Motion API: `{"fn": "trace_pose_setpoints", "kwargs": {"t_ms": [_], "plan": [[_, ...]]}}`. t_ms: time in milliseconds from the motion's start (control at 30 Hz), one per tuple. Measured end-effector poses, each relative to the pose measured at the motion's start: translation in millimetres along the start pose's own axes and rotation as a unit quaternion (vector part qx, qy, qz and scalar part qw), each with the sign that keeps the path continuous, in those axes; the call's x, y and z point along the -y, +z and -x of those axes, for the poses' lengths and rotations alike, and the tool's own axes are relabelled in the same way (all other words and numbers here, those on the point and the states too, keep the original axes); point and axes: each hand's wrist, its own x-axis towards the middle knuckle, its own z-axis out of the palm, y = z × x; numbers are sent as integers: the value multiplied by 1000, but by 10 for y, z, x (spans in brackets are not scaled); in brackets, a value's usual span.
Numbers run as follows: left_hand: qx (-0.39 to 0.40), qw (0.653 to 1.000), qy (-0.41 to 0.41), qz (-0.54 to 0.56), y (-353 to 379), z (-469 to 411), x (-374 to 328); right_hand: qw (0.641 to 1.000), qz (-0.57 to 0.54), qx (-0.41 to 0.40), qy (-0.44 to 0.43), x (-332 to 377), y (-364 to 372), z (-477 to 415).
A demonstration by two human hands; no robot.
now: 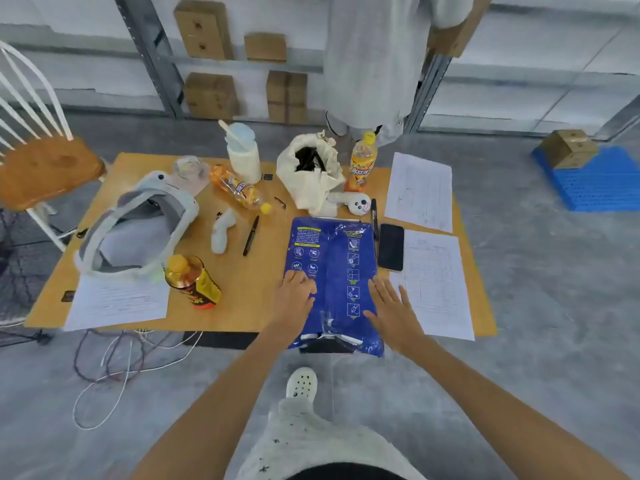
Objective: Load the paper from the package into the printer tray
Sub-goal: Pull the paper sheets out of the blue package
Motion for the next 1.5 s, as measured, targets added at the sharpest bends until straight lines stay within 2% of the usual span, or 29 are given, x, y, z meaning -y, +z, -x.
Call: {"fn": "trace_pose_setpoints", "kwargs": {"t_ms": [200, 333, 500, 633, 967, 1067, 1167, 1400, 1500], "plan": [[129, 991, -25, 18, 334, -146, 143, 995, -32, 94, 31, 55, 182, -137], [165, 986, -37, 0, 518, -104, 164, 987, -45, 155, 22, 57, 323, -120], [146, 988, -48, 14, 612, -72, 117, 983, -113, 145, 29, 51, 412, -96], [139, 990, -38, 11, 654, -81, 62, 983, -124, 133, 21, -15, 467, -96], [86, 988, -114, 64, 676, -188, -51, 982, -152, 114, 13, -39, 549, -91], [96, 983, -143, 58, 705, -234, -57, 981, -162, 109, 9, -49, 547, -91], [121, 983, -137, 20, 716, -264, -53, 980, -167, 109, 5, -55, 552, -77], [104, 992, -74, -13, 702, -33, -104, 981, -172, 92, 0, -30, 536, -66], [141, 988, -45, -33, 699, 141, -56, 983, -159, 96, -2, -32, 528, -67]]}}
